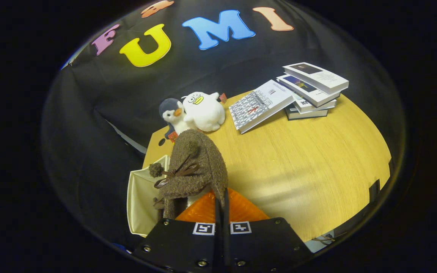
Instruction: Open the storage box then place both shoes into the box .Put the left shoe in first, then the right shoe, with the right side of both shoes facing outward in a uniform manner.
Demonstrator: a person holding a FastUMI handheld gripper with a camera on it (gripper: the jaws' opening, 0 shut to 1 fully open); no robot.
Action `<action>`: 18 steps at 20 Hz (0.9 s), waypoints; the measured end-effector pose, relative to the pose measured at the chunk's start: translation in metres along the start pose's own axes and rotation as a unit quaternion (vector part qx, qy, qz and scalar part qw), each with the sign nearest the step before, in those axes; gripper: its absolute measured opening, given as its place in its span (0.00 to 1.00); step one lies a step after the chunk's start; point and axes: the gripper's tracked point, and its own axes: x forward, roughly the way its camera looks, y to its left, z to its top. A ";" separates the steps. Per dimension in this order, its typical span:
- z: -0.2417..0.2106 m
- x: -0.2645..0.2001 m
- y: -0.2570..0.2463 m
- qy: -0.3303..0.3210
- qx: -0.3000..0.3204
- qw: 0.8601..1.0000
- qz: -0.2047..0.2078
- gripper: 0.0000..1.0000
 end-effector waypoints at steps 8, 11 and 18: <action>-0.010 0.013 0.083 -0.004 -0.006 0.999 0.049 0.01; -0.021 0.021 0.107 -0.002 -0.015 0.998 0.062 0.01; -0.052 0.046 0.124 0.022 -0.018 0.998 0.055 0.01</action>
